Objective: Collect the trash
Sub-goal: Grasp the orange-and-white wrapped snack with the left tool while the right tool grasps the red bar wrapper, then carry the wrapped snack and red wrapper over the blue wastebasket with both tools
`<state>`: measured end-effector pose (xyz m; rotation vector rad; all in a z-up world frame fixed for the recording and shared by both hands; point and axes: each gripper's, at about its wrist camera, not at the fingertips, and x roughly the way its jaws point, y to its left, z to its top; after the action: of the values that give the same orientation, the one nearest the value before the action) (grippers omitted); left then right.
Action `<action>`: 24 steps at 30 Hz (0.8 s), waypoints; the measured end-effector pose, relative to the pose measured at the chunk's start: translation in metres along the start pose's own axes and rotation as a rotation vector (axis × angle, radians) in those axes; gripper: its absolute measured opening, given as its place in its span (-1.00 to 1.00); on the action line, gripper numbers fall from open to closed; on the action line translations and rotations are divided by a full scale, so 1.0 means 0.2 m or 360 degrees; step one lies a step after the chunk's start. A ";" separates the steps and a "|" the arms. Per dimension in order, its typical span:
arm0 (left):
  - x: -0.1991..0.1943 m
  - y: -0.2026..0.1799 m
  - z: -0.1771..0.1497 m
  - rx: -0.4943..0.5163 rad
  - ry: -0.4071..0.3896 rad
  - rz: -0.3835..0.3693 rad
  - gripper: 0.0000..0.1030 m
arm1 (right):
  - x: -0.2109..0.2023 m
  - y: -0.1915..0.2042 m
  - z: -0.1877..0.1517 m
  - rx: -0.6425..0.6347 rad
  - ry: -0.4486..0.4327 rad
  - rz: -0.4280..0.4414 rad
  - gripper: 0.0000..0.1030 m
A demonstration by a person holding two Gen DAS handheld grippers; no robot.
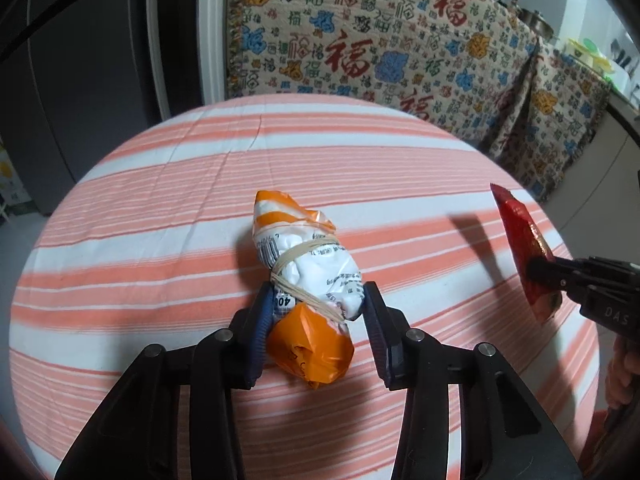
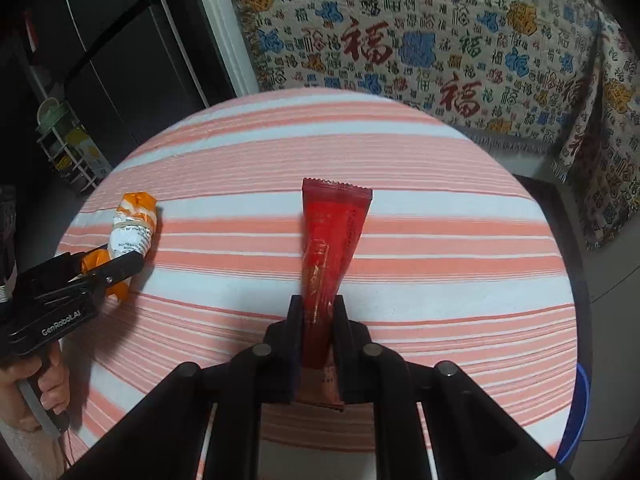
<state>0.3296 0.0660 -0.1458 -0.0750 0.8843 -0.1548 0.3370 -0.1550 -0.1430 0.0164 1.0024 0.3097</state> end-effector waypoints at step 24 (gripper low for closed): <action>-0.47 -0.63 0.01 0.0244 -0.0203 -0.0146 -0.15 | -0.59 -0.26 -0.22 -0.0019 -0.0110 -0.0079 -0.77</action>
<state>0.2594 -0.0433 -0.0568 0.0174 0.7399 -0.2999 0.2550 -0.2411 -0.0782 -0.0085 0.9312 0.2682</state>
